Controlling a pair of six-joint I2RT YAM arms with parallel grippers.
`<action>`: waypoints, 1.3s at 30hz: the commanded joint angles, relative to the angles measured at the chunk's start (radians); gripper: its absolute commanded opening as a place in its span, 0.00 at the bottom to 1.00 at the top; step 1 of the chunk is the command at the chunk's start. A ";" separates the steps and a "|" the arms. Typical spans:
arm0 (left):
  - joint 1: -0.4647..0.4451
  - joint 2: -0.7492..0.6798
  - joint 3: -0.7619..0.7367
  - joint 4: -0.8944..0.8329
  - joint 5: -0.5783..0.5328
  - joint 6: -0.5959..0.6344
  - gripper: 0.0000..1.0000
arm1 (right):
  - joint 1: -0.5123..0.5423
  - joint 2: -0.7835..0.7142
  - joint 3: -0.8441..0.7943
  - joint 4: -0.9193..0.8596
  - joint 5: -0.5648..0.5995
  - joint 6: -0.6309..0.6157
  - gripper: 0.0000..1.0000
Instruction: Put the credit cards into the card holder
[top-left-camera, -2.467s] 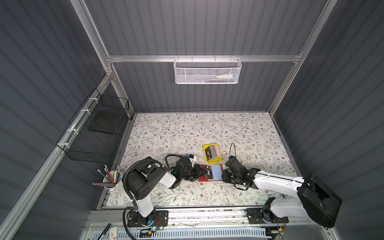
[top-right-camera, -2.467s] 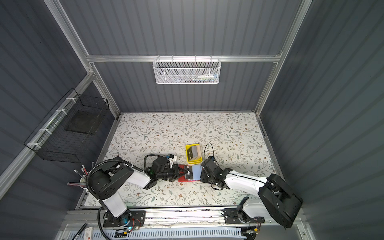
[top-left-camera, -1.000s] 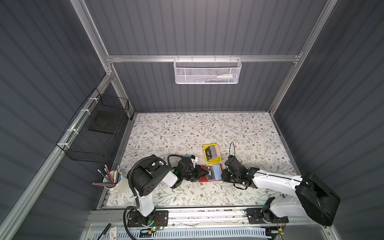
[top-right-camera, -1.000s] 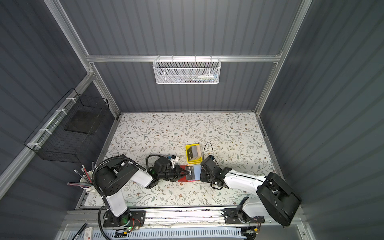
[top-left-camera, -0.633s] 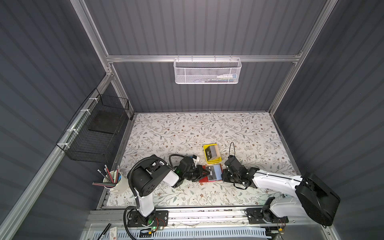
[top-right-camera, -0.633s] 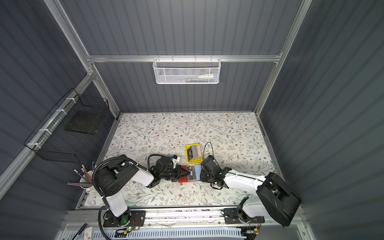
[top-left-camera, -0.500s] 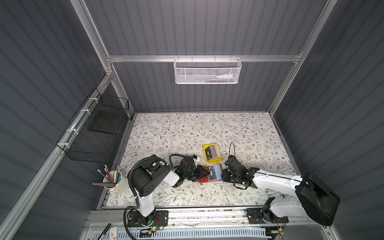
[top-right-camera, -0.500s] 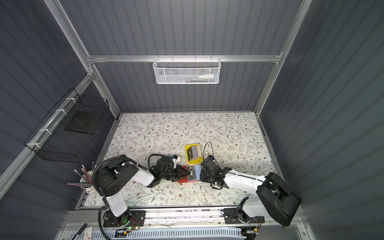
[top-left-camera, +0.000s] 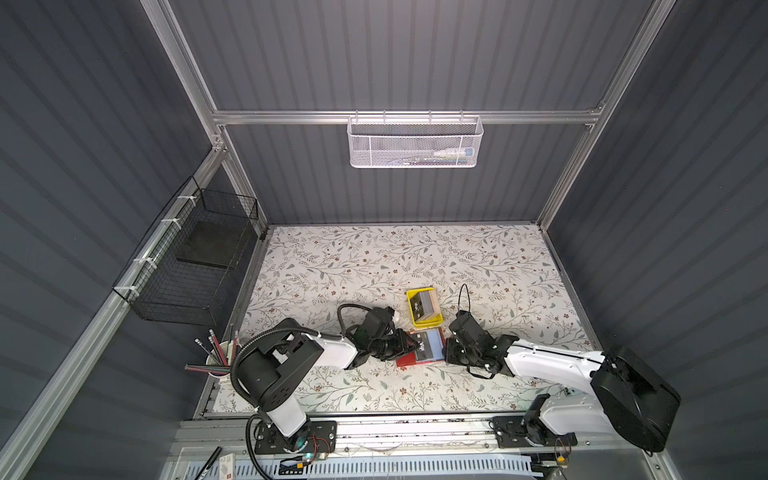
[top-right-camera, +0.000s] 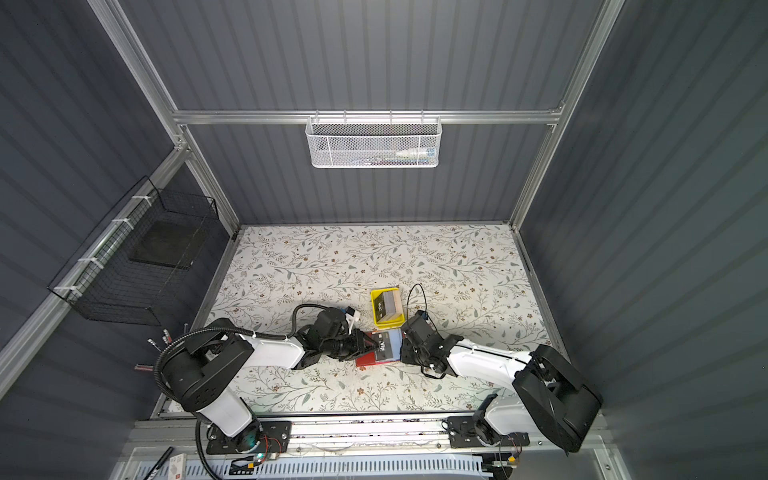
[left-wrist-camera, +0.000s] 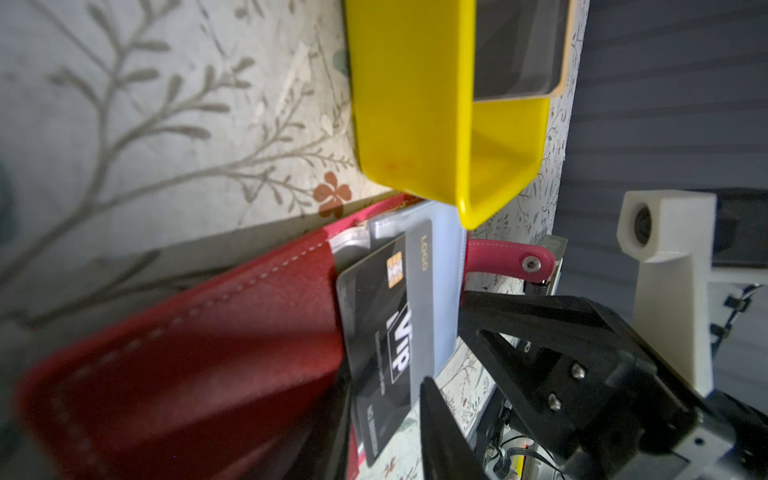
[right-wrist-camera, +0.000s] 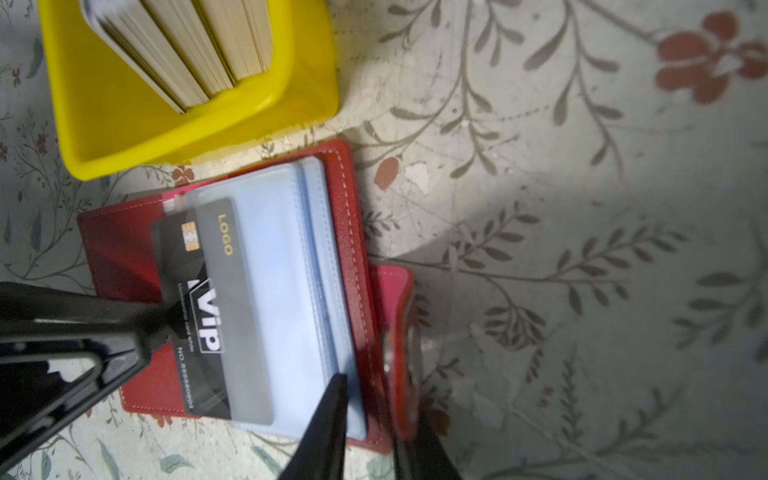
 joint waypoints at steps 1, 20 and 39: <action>-0.004 -0.013 0.022 -0.107 -0.013 0.051 0.29 | -0.001 -0.011 -0.011 -0.050 0.003 -0.007 0.23; -0.024 -0.004 0.036 -0.120 -0.020 0.066 0.32 | -0.116 -0.083 0.045 -0.109 -0.117 -0.123 0.23; -0.027 -0.011 0.019 -0.121 -0.042 0.080 0.33 | -0.123 0.012 0.052 -0.091 -0.142 -0.122 0.21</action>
